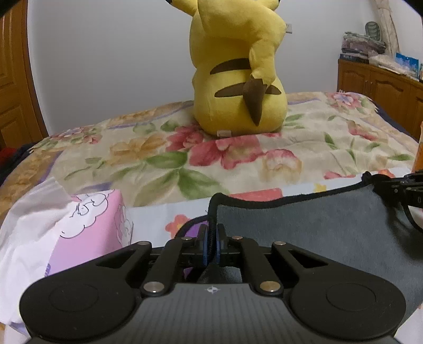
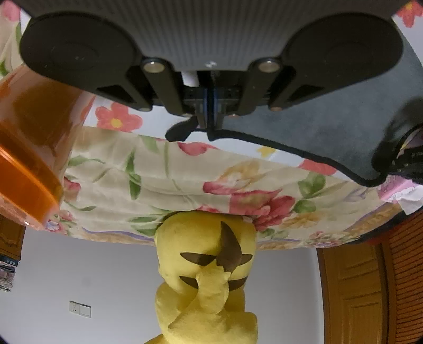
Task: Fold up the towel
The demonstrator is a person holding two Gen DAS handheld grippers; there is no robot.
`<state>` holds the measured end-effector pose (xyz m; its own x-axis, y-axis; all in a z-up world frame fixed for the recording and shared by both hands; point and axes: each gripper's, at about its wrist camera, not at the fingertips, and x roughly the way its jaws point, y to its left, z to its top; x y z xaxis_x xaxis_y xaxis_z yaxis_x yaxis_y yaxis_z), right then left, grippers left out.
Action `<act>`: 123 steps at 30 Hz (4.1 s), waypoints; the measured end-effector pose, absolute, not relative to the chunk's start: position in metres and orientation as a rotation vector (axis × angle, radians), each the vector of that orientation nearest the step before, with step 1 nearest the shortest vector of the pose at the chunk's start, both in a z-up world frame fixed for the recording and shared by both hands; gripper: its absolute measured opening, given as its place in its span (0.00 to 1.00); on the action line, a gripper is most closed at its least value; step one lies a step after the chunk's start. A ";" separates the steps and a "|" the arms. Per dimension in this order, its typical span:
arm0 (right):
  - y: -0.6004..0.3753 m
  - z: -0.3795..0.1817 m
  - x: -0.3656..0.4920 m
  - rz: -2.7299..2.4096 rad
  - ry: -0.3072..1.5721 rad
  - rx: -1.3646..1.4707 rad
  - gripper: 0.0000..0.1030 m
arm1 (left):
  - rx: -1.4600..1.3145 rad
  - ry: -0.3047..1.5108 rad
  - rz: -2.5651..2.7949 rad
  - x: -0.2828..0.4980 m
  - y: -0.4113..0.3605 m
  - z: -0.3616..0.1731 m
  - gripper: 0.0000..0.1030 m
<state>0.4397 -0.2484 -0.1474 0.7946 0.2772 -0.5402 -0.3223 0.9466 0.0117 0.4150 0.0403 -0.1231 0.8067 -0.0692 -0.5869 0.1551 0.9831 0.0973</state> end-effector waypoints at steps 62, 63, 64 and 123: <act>-0.251 -0.102 0.253 0.363 0.591 -0.029 0.84 | 0.137 0.660 -0.192 0.215 0.017 -0.070 0.97; -0.249 -0.100 0.251 0.364 0.587 -0.030 0.88 | 0.141 0.650 -0.183 0.213 0.016 -0.068 0.99; -0.249 -0.098 0.249 0.360 0.582 -0.029 0.92 | 0.144 0.642 -0.173 0.211 0.015 -0.066 1.00; -0.243 -0.052 0.085 0.309 0.499 0.012 1.00 | 0.076 0.626 -0.143 0.034 -0.010 -0.026 1.00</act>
<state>0.0845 -0.2428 -0.0522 0.8326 0.2949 -0.4689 -0.2889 0.9534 0.0867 0.0344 -0.0105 -0.0264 0.8010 -0.1099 -0.5885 0.1562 0.9873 0.0281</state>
